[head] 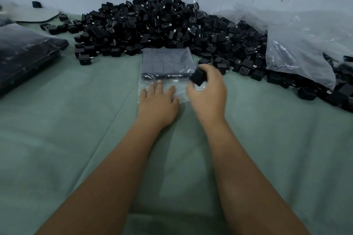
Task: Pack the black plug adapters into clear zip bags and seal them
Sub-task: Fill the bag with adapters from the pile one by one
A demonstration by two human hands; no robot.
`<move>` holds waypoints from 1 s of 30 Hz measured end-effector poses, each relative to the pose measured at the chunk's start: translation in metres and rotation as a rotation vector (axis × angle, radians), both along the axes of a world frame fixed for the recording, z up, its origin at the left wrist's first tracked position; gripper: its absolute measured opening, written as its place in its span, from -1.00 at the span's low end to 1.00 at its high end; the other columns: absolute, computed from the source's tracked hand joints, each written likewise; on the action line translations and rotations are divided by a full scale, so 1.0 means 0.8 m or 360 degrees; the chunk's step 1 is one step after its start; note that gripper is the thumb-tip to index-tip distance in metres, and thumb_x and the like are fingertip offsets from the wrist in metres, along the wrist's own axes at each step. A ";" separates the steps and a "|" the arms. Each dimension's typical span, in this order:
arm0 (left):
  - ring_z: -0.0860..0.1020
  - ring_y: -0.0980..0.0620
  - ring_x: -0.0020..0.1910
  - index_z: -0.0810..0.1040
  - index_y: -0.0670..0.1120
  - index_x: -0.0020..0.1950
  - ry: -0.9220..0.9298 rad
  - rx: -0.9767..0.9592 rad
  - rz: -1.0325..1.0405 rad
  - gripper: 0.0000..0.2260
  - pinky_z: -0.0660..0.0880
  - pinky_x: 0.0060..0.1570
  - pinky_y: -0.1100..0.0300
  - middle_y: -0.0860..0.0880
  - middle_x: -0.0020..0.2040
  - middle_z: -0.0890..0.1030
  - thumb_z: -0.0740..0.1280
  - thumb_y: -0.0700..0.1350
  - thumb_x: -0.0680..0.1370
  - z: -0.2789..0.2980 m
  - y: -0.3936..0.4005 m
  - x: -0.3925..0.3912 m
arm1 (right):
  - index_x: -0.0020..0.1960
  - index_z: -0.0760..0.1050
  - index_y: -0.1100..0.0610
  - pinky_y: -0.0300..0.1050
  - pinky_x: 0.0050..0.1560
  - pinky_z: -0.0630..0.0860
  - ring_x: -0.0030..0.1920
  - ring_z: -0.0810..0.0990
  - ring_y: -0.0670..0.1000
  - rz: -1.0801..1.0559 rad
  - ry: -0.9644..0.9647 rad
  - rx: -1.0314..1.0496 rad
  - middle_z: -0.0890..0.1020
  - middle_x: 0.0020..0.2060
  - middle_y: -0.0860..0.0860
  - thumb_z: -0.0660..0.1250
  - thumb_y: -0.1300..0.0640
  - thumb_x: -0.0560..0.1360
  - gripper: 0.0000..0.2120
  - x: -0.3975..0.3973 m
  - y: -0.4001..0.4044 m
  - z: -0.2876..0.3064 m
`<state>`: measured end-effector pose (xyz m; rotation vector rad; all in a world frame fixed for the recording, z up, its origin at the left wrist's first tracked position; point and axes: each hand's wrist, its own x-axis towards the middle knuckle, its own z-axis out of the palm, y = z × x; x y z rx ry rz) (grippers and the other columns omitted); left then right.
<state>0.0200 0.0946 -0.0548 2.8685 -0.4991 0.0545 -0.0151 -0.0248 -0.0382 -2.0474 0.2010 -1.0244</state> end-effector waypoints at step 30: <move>0.48 0.20 -0.09 0.68 -0.08 -0.04 -0.0535 -0.1397 0.0157 -0.89 0.30 -0.09 0.57 0.08 -0.07 0.54 0.43 -0.23 0.48 0.023 0.027 -0.015 | 0.21 0.49 0.01 -0.16 -0.19 0.26 -0.09 0.36 0.00 0.0309 0.0580 -0.1094 0.33 -0.07 -0.01 0.25 0.13 0.44 -0.66 -0.016 0.026 -0.006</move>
